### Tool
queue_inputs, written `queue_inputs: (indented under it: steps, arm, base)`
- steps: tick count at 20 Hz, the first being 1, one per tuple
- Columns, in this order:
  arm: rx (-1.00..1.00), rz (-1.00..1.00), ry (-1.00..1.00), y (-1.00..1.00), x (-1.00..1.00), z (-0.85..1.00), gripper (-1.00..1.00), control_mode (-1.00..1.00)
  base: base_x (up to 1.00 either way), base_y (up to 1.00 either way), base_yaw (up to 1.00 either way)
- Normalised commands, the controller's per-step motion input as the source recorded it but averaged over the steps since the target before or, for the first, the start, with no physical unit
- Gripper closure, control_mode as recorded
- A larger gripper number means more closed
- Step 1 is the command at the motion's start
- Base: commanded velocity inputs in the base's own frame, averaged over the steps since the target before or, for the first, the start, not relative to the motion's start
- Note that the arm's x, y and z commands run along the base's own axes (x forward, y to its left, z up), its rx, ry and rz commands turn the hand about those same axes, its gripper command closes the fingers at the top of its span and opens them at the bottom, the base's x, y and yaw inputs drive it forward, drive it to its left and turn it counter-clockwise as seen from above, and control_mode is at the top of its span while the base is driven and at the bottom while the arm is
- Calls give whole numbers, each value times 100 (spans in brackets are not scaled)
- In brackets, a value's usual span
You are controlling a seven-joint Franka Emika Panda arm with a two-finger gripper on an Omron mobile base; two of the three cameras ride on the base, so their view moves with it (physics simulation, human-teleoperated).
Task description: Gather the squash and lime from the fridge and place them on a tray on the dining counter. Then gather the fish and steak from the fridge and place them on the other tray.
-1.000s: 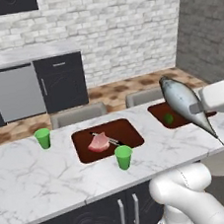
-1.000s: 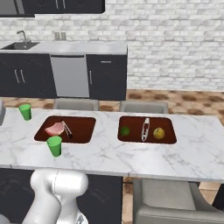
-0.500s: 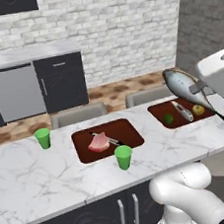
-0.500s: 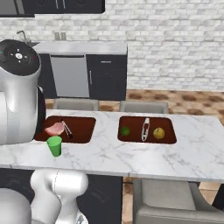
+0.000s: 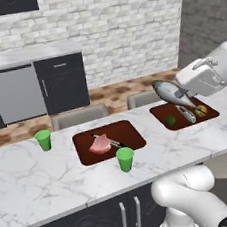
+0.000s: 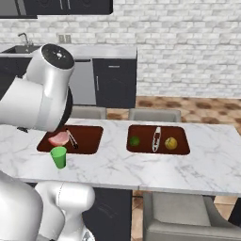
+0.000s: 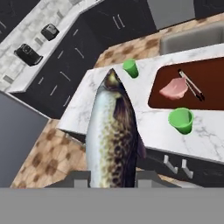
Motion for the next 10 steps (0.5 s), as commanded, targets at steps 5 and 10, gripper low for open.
queue_inputs:
  steps: [5, 10]
  arm:
    - [-14, 10, 1, -10, 52, -55, 100, -100]
    - [-18, 11, -3, 0, 32, -43, 100, -100]
  base:
    - [0, 0, 0]
    - [0, 0, 0]
